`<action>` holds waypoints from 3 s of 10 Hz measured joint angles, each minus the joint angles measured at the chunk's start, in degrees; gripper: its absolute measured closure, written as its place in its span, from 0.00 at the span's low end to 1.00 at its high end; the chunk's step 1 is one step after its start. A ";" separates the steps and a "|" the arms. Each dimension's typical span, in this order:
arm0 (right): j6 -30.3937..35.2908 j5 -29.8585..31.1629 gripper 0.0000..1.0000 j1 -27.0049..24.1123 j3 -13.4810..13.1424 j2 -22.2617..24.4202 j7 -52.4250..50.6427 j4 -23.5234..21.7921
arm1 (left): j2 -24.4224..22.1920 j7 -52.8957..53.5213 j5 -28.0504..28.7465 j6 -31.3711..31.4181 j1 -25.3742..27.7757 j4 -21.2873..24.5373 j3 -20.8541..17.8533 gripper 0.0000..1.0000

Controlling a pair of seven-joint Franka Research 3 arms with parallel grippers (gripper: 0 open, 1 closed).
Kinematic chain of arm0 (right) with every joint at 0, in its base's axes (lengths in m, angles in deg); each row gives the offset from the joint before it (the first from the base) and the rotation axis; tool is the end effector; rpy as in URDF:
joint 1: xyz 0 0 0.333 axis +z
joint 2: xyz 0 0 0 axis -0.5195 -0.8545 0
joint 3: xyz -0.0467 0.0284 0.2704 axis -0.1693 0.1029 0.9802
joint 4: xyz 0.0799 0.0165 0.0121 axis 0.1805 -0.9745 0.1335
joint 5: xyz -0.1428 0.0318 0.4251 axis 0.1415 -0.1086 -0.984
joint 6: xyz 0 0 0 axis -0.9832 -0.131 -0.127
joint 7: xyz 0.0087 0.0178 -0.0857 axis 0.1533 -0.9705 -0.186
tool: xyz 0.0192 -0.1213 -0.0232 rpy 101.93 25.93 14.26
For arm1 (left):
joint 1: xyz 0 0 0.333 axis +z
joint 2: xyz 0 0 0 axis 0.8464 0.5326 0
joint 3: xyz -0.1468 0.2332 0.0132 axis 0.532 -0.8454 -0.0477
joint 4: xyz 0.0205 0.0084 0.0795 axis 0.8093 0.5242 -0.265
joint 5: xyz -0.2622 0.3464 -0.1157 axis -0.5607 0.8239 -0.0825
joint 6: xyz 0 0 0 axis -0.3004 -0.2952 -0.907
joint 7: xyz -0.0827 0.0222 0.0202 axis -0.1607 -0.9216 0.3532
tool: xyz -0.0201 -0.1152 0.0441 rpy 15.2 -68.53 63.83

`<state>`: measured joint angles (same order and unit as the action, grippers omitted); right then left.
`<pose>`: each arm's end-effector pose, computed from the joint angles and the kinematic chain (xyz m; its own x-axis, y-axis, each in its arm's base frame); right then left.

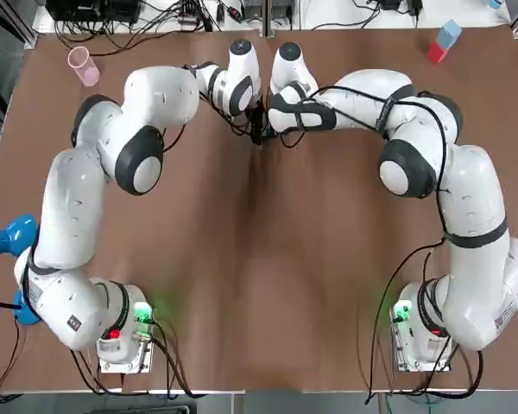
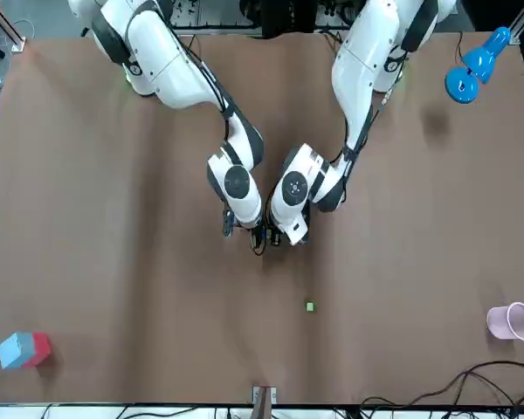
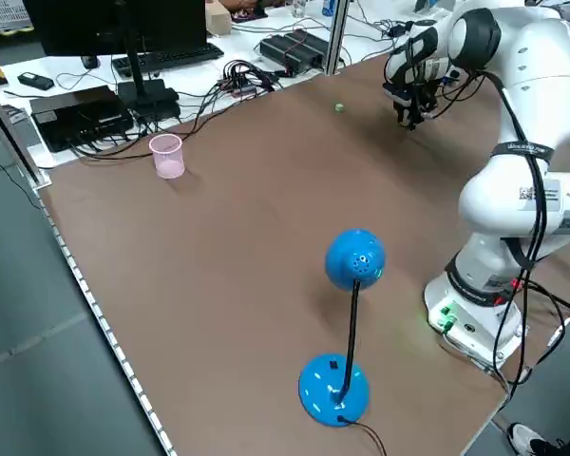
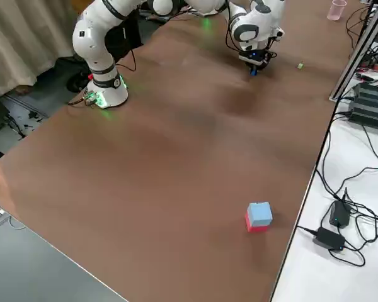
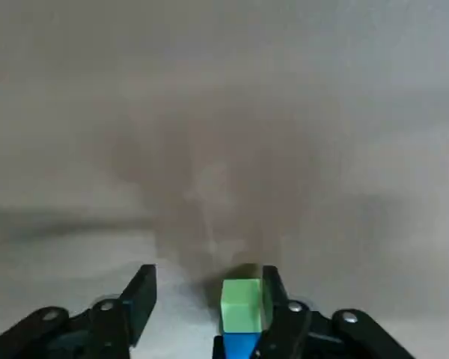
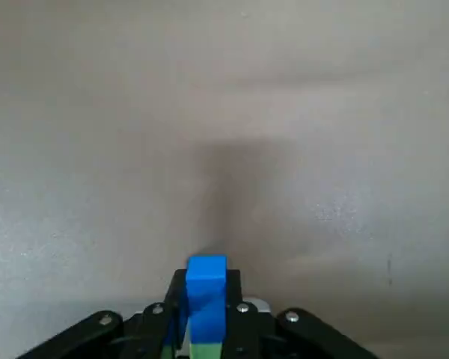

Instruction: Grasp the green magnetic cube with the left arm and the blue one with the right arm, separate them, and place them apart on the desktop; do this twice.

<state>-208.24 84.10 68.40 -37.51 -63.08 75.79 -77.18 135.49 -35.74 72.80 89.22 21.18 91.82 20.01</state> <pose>0.5690 0.5008 0.1019 -0.0586 -0.9888 -0.1373 -0.9981 0.0608 -0.0123 0.5557 -0.4849 0.1000 0.1096 0.9806 -0.1623 0.9920 -0.1181 -0.0436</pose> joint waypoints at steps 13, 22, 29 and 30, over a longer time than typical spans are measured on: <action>0.00 0.00 0.77 0.01 0.00 0.02 0.03 0.00 | 0.70 0.00 0.00 1.93 -0.17 0.02 0.04 0.59; 0.03 0.02 0.77 0.03 0.05 0.12 0.04 0.00 | 0.69 1.19 0.23 1.92 0.24 0.00 -0.43 0.77; 0.02 0.02 0.66 0.00 0.03 0.24 0.05 0.03 | -8.25 15.92 3.08 -13.70 6.99 7.85 -0.60 0.77; 0.01 0.02 0.50 -0.02 0.03 0.27 0.11 0.06 | -13.15 18.76 3.09 -14.21 7.18 13.98 -0.58 0.77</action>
<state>-208.23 84.12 68.38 -37.47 -62.81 75.89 -77.13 122.34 -16.98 75.89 75.02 28.36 105.80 19.43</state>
